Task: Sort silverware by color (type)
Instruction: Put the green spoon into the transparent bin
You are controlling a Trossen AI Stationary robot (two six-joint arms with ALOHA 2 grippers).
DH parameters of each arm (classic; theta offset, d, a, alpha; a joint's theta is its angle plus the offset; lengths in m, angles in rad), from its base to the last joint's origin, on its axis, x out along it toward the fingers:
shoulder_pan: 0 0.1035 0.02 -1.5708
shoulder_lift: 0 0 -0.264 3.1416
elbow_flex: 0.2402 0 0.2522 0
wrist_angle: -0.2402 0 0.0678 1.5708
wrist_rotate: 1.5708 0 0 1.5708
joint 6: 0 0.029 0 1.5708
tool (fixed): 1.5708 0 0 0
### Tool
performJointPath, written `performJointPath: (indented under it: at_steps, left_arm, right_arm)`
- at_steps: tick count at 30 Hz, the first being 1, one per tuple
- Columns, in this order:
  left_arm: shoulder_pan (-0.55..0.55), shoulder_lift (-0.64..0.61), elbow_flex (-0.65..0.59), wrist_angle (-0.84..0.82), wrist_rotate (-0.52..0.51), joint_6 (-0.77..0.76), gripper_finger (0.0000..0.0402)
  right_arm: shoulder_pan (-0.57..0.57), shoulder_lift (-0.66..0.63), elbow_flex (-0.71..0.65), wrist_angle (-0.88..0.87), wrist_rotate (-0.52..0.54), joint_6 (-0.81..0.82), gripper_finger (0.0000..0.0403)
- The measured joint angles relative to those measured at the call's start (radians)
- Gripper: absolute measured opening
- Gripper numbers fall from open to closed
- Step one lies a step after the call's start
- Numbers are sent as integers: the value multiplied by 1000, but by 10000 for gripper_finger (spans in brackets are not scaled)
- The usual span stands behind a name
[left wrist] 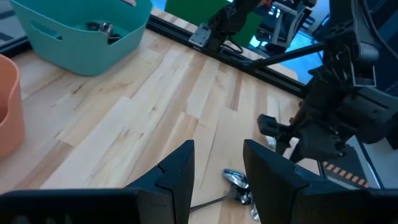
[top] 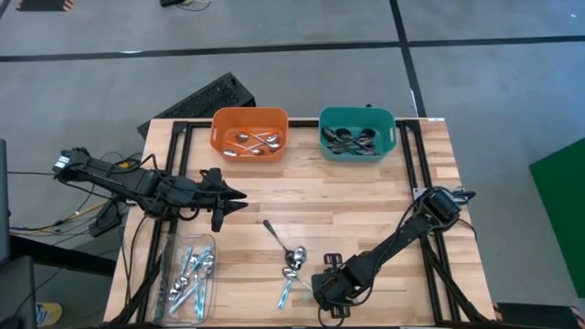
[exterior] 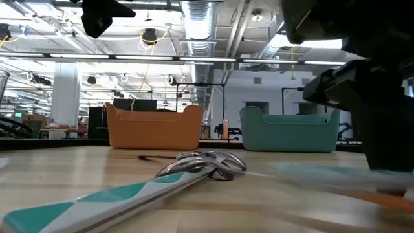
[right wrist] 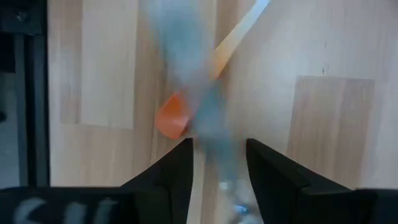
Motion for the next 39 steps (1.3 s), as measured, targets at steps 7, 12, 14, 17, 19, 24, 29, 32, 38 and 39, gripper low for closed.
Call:
performJointPath:
  at_steps: [7,12,14,17,19,24,29,32,38,39]
  left_arm:
    - [0,0,0,-2,-12,15,123]
    - [1,0,0,-6,-26,15,123]
    - [1,0,0,-6,-26,15,123]
    - [1,0,0,-4,-31,14,123]
    - [1,6,0,0,-48,14,123]
    - [3,31,0,64,-54,37,123]
    - [3,80,0,200,-75,126,124]
    - [9,100,0,269,-73,178,133]
    - [35,106,0,340,-26,201,166]
    - [42,105,0,338,-23,196,171]
  right_arm:
    - [-4,5,1,-50,-11,19,119]
    - [-33,-11,-1,-88,-17,38,28]
    - [-47,-22,-5,-104,-16,41,19]
    - [-69,-62,-8,-155,88,95,26]
    - [-95,-108,-7,-181,169,133,27]
    - [-163,-227,-7,-197,291,191,21]
    - [-253,-361,-27,-14,336,102,21]
    - [-310,-441,-96,125,324,51,21]
    - [-395,-583,-268,516,290,-19,21]
    - [-406,-595,-287,573,290,-22,21]
